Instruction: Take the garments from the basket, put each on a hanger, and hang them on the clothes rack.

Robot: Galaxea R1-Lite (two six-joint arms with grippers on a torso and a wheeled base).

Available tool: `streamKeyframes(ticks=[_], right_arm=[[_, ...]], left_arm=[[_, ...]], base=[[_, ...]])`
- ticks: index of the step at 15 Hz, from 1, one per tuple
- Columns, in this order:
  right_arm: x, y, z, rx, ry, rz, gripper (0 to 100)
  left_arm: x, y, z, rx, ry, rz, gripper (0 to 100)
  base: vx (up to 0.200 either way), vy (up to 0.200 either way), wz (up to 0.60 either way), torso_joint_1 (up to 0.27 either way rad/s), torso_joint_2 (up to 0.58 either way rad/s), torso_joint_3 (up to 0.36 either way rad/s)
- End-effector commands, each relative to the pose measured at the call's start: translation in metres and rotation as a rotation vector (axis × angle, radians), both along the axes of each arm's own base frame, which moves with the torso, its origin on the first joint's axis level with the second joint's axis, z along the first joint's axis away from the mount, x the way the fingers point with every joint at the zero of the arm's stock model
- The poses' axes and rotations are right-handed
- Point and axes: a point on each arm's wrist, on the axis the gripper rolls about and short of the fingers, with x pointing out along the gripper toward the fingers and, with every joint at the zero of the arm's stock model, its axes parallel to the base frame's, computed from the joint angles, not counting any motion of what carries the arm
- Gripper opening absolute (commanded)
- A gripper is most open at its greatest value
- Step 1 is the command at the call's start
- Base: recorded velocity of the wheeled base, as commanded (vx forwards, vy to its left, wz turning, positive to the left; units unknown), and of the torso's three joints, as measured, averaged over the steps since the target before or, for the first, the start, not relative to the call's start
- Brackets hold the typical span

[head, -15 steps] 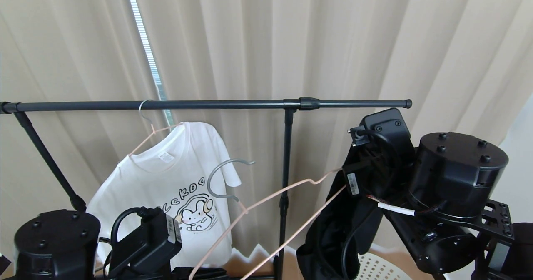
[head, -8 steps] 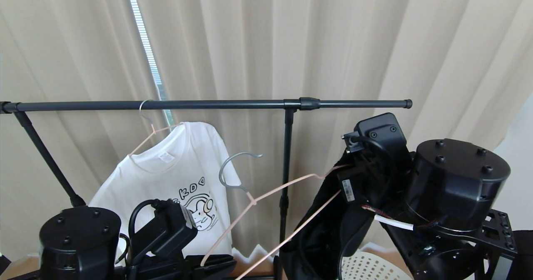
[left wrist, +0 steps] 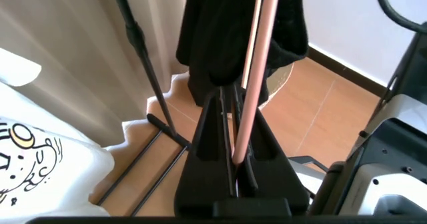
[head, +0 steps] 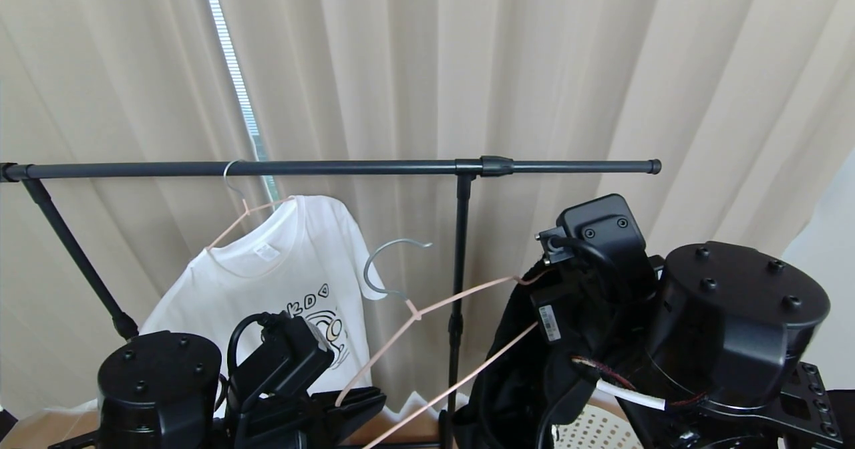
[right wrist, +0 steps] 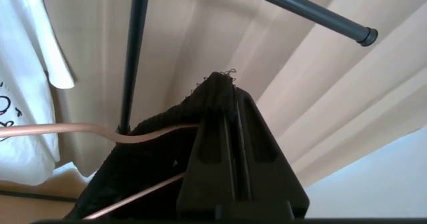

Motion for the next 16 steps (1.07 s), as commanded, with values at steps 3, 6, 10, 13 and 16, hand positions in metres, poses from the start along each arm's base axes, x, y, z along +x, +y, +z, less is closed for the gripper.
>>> streamKeyframes(ticks=[3, 6, 10, 13, 16], right_arm=[[-0.001, 0.007, 0.018, 0.046, -0.036, 0.014, 0], [-0.001, 0.012, 0.011, 0.031, -0.023, 0.030, 0], [-0.027, 0.033, 0.004, 0.044, -0.008, 0.138, 0], [-0.033, 0.048, 0.001, 0.095, -0.003, 0.171, 0], [-0.043, 0.058, 0.004, 0.142, -0.002, 0.211, 0]], left_arm=[[0.001, -0.001, -0.001, 0.005, 0.001, 0.007, 0], [0.002, -0.001, -0.001, 0.010, -0.002, 0.018, 0], [0.002, -0.001, -0.001, 0.007, 0.000, 0.023, 0], [0.002, -0.001, -0.001, 0.004, -0.003, 0.020, 0], [0.002, -0.001, 0.000, -0.008, -0.016, 0.020, 0]], base=[[0.000, 0.000, 0.00, 0.000, 0.00, 0.000], [0.000, 0.000, 0.00, 0.000, 0.00, 0.000], [0.000, 0.000, 0.00, 0.000, 0.00, 0.000], [0.000, 0.000, 0.00, 0.000, 0.00, 0.000], [0.000, 0.000, 0.00, 0.000, 0.00, 0.000]])
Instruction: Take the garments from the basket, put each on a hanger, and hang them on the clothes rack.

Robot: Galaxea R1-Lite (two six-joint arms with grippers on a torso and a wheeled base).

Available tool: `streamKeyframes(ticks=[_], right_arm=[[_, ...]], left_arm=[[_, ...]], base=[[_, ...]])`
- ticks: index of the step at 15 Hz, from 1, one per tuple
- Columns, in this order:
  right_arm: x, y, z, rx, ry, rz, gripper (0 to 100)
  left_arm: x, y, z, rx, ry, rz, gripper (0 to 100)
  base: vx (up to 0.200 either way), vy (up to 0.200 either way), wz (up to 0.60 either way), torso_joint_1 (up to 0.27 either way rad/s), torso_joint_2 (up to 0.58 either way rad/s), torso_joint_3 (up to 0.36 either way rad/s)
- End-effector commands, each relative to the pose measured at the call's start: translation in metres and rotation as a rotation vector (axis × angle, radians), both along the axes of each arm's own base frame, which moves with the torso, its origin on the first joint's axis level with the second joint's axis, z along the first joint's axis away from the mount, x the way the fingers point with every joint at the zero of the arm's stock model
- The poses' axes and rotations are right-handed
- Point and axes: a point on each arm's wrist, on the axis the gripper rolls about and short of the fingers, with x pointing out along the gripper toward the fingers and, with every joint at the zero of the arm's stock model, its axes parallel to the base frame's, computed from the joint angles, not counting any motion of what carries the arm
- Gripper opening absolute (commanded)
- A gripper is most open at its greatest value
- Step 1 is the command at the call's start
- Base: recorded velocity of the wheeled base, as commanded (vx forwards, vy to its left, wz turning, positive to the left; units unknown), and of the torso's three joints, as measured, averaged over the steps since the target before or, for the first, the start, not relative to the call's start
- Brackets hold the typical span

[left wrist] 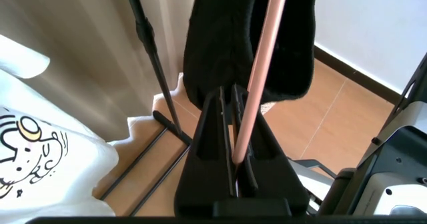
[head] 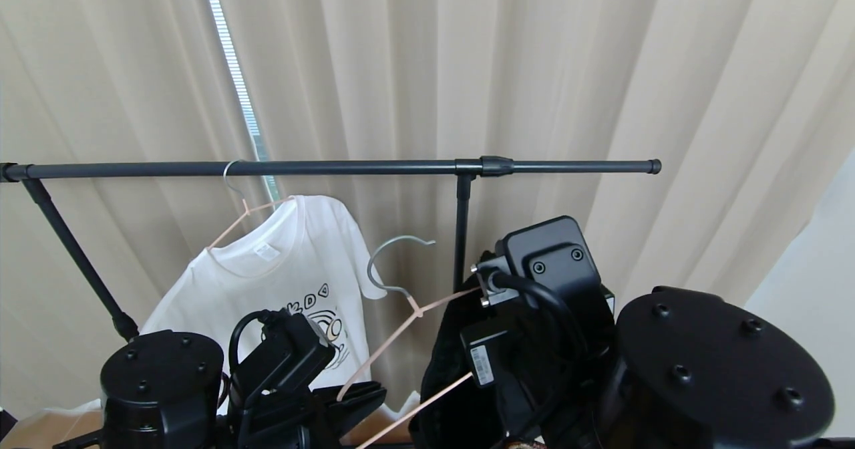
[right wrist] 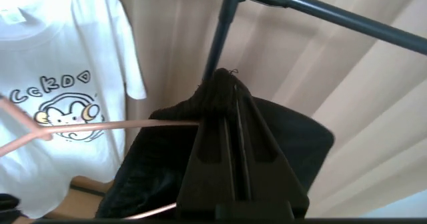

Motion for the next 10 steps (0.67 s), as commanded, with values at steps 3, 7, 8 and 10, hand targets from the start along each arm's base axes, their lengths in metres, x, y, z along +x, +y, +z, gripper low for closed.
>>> streamKeyframes(ticks=[3, 7, 8, 10], right_arm=[[-0.007, 0.011, 0.006, 0.067, -0.001, 0.033, 0], [-0.019, 0.022, 0.012, 0.160, 0.006, 0.078, 0], [-0.024, 0.024, 0.013, 0.174, 0.011, 0.095, 0], [-0.027, 0.023, 0.013, 0.186, 0.015, 0.105, 0]], left_arm=[[-0.001, -0.002, -0.002, 0.005, 0.007, -0.009, 0], [-0.002, -0.004, -0.005, 0.015, 0.016, -0.020, 0], [-0.002, -0.005, -0.006, 0.017, 0.019, -0.021, 0], [-0.001, -0.005, -0.006, 0.013, 0.014, -0.020, 0]], base=[[0.000, 0.000, 0.00, 0.000, 0.00, 0.000], [0.000, 0.000, 0.00, 0.000, 0.00, 0.000], [0.000, 0.000, 0.00, 0.000, 0.00, 0.000], [0.000, 0.000, 0.00, 0.000, 0.00, 0.000]])
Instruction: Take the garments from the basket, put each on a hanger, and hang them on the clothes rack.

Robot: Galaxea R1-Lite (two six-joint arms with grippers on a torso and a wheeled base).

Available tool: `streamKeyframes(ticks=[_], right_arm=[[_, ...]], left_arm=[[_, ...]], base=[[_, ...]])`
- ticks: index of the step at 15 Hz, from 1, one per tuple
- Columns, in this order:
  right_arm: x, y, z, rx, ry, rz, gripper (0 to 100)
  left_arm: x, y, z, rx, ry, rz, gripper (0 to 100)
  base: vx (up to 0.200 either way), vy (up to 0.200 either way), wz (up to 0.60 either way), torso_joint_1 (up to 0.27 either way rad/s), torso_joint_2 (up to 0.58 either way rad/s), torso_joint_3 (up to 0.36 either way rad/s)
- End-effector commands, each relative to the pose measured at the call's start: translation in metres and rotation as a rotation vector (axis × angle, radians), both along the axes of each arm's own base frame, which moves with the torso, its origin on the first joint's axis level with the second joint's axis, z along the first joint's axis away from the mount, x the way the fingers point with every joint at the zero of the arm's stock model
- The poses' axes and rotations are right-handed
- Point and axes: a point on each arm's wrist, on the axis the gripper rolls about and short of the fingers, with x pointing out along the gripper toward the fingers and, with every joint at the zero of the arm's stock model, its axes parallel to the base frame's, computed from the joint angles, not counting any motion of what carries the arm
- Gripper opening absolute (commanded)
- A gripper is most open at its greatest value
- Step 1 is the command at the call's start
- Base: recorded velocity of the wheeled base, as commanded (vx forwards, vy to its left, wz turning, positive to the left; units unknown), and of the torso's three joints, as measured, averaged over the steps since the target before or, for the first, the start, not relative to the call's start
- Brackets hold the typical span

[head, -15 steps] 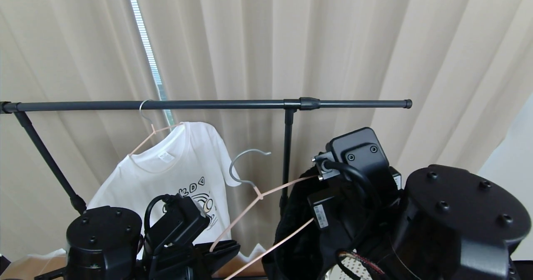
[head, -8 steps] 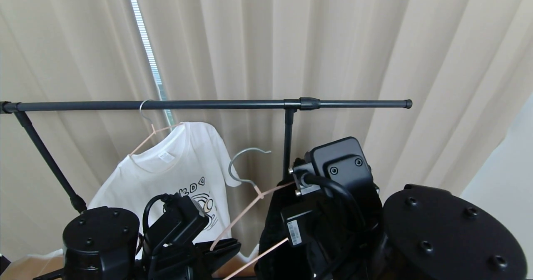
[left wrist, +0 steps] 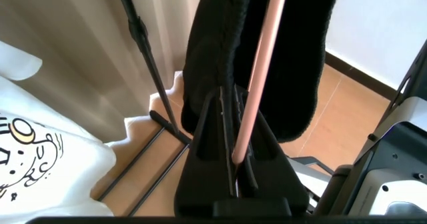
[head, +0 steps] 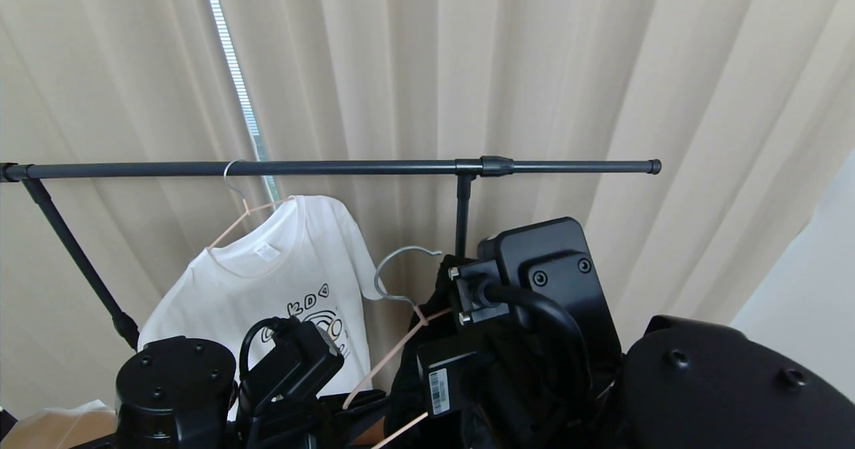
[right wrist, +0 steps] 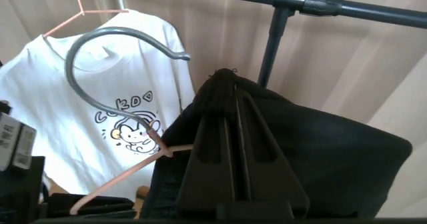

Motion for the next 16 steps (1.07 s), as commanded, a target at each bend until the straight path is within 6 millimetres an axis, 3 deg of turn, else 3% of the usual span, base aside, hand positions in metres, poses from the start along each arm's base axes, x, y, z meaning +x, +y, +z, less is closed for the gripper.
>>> streamKeyframes(ticks=[1, 2, 3, 8, 16], right_arm=[[-0.003, 0.000, 0.000, 0.000, 0.001, 0.010, 0], [-0.003, 0.000, 0.000, 0.000, 0.001, 0.010, 0], [-0.003, -0.002, 0.002, 0.009, -0.001, 0.010, 100], [0.010, -0.016, 0.021, 0.060, -0.024, -0.045, 100], [0.020, -0.014, 0.007, 0.010, -0.009, -0.071, 100]], left_arm=[[0.000, 0.000, -0.002, -0.006, -0.006, -0.003, 0], [0.000, 0.000, -0.002, -0.006, -0.006, -0.003, 0], [-0.002, 0.001, -0.002, -0.021, -0.023, -0.003, 0], [-0.005, 0.000, -0.002, -0.029, -0.031, -0.017, 0], [-0.008, -0.001, 0.001, -0.064, -0.065, -0.030, 0]], base=[[0.000, 0.000, 0.00, 0.000, 0.00, 0.000], [0.000, 0.000, 0.00, 0.000, 0.00, 0.000], [0.000, 0.000, 0.00, 0.000, 0.00, 0.000], [0.000, 0.000, 0.00, 0.000, 0.00, 0.000], [0.000, 0.000, 0.00, 0.000, 0.00, 0.000]])
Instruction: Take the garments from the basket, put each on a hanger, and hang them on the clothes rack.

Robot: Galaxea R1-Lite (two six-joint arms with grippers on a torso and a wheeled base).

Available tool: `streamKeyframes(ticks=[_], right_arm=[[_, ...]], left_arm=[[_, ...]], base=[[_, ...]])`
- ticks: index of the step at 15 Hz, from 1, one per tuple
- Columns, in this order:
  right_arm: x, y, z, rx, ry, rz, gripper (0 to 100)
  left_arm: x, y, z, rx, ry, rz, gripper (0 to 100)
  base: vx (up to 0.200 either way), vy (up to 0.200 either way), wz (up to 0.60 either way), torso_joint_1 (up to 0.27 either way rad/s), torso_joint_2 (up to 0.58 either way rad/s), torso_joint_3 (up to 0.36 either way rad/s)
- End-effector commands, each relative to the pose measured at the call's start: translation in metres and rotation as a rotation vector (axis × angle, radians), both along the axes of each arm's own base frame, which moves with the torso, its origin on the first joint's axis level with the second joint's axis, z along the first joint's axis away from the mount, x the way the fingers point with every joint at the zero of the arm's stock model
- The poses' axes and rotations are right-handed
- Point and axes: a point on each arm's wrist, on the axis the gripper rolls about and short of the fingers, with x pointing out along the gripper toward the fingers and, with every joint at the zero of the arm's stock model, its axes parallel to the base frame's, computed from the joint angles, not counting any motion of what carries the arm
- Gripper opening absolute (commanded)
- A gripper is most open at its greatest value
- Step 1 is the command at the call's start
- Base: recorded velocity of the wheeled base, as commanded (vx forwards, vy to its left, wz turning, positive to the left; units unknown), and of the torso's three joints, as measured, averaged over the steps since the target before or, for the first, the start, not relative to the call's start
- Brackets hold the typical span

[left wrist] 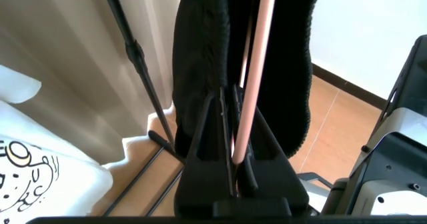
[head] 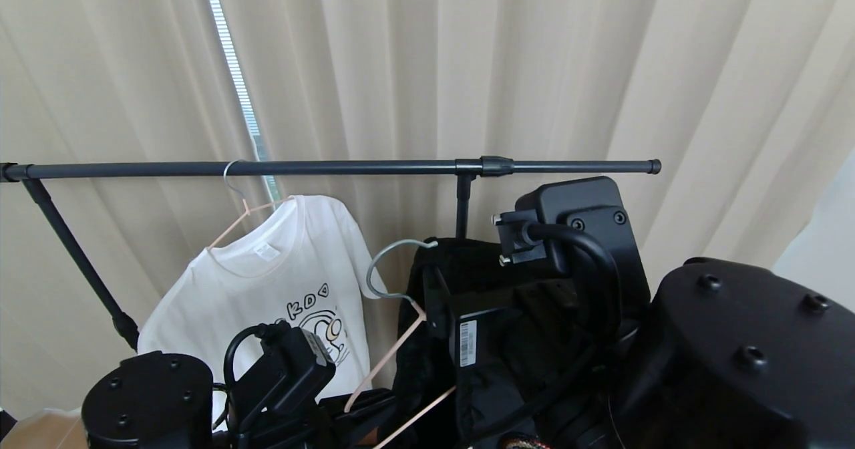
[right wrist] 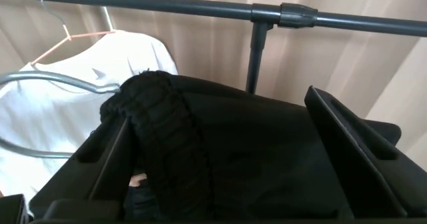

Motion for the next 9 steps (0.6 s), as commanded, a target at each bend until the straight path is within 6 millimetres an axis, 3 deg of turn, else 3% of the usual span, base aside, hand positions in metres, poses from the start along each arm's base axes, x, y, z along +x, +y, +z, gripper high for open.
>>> streamKeyframes(ticks=[1, 9], right_arm=[[-0.0009, 0.0000, -0.0069, -0.035, 0.008, 0.002, 100], [-0.0024, -0.0024, -0.0095, -0.059, 0.006, 0.005, 100]], left_arm=[[0.0004, 0.0000, 0.0008, -0.005, -0.004, 0.001, 0], [0.0074, 0.0023, 0.0024, -0.039, 0.005, 0.044, 0]], base=[[0.000, 0.000, 0.00, 0.000, 0.00, 0.000], [0.000, 0.000, 0.00, 0.000, 0.00, 0.000]])
